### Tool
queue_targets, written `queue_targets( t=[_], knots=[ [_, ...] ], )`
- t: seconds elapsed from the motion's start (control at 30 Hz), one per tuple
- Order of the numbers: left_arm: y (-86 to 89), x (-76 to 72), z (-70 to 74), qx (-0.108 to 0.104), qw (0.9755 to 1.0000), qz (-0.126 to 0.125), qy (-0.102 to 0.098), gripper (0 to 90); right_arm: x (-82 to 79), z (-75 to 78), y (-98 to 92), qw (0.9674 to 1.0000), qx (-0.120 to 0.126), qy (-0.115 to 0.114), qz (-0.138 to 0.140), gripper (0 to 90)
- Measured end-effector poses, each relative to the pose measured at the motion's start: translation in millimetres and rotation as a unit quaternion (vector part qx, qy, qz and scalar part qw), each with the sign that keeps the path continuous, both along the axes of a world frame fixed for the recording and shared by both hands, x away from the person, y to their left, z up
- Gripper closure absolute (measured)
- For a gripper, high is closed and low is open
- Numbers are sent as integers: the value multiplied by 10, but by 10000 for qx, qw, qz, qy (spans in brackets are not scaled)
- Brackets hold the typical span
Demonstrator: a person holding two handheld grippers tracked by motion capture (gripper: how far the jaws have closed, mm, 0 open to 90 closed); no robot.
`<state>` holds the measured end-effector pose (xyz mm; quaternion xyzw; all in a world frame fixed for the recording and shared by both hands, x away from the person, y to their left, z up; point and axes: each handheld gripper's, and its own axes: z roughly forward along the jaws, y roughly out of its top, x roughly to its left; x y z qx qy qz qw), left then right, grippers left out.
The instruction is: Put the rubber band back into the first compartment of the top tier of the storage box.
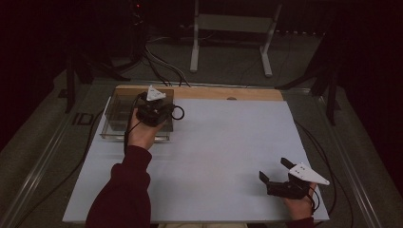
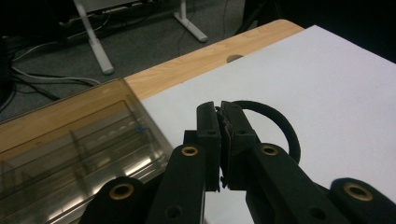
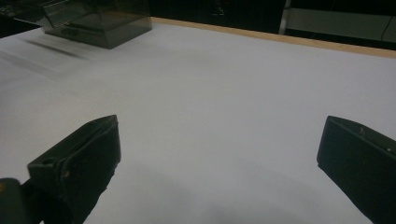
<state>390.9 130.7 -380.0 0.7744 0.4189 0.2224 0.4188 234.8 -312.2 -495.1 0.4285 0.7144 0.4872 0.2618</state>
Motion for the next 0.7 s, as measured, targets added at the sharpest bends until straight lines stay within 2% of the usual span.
queue_targets(
  t=[0.43,0.7],
  knots=[
    [271,-36,18,19,9997,222,-36,884,0,-2,1,10000,4,3,7,0],
    [408,-55,-7,127,9993,344,-28,885,1,-2,3,10000,13,8,21,0]
  ],
)
